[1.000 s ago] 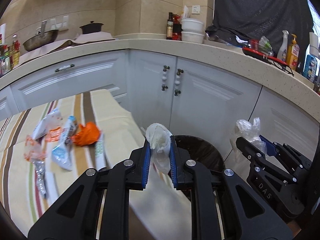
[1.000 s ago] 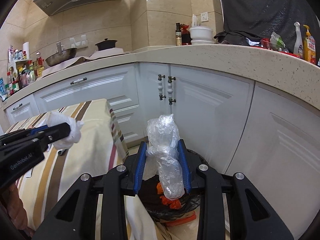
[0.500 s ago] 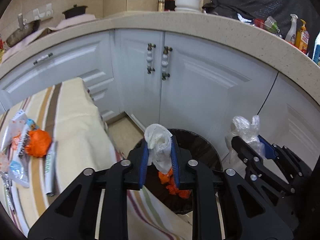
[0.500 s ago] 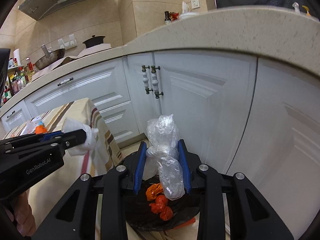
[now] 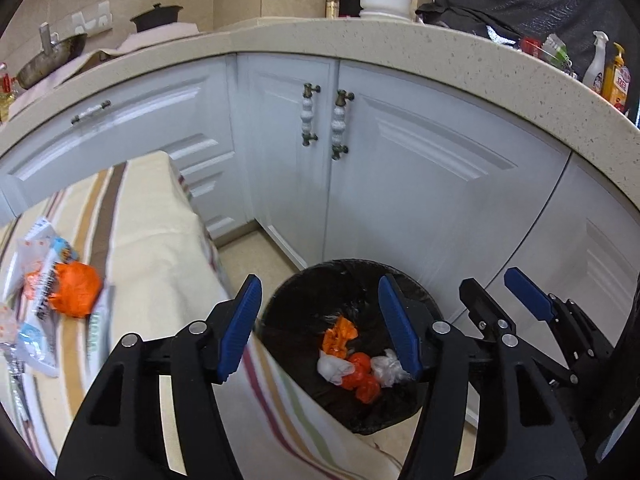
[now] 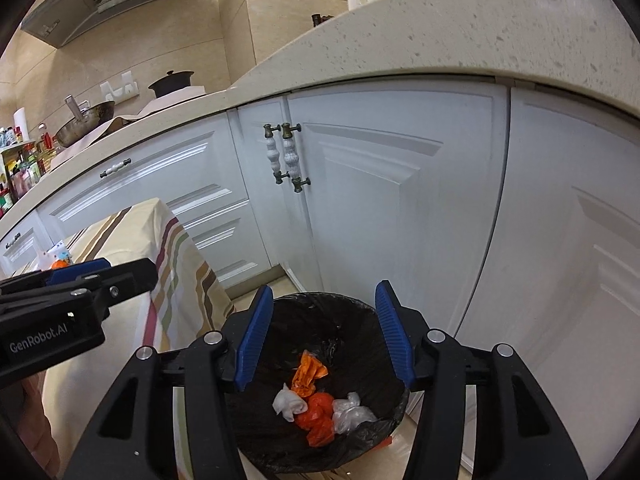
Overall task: Collect trash
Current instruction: 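Move both open tools back over the table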
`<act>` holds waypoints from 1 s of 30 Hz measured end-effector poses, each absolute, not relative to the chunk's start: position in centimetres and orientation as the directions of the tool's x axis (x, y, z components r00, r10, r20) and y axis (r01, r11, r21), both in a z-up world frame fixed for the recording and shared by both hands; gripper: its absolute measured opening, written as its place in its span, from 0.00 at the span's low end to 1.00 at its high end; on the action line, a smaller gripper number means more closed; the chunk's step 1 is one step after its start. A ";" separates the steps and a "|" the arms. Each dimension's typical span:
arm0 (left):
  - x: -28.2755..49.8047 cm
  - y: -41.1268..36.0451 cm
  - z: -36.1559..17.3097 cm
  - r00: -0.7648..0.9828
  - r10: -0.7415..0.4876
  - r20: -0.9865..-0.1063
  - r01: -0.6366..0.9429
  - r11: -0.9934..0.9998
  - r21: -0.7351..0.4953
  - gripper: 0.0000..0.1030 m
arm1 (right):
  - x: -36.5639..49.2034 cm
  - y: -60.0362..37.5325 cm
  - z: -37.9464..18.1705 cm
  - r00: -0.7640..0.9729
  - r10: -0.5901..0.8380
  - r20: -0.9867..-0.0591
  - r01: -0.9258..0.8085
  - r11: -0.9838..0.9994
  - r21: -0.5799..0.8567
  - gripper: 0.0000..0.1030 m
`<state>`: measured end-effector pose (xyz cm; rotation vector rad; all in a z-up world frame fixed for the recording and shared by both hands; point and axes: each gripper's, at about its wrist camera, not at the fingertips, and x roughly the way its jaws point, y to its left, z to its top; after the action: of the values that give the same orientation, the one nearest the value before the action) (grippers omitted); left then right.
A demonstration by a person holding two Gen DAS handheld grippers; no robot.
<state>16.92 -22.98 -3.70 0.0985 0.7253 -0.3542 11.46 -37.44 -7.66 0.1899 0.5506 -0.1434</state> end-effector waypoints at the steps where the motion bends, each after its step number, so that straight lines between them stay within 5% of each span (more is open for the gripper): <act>1: 16.7 -22.6 -3.5 0.697 -0.279 -0.661 0.347 0.937 -0.031 0.58 | 11.3 -37.2 -7.4 0.844 -0.084 -0.530 0.184 0.973 0.139 0.52; 30: 8.6 2.2 1.3 0.823 0.012 -0.568 -0.028 0.999 -0.019 0.58 | 8.2 -16.8 -2.1 0.863 0.189 -0.469 -0.168 0.982 0.087 0.56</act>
<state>8.56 2.16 1.26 -0.0272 0.6039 0.0217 8.18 -16.84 -2.13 0.0438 0.4958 0.1872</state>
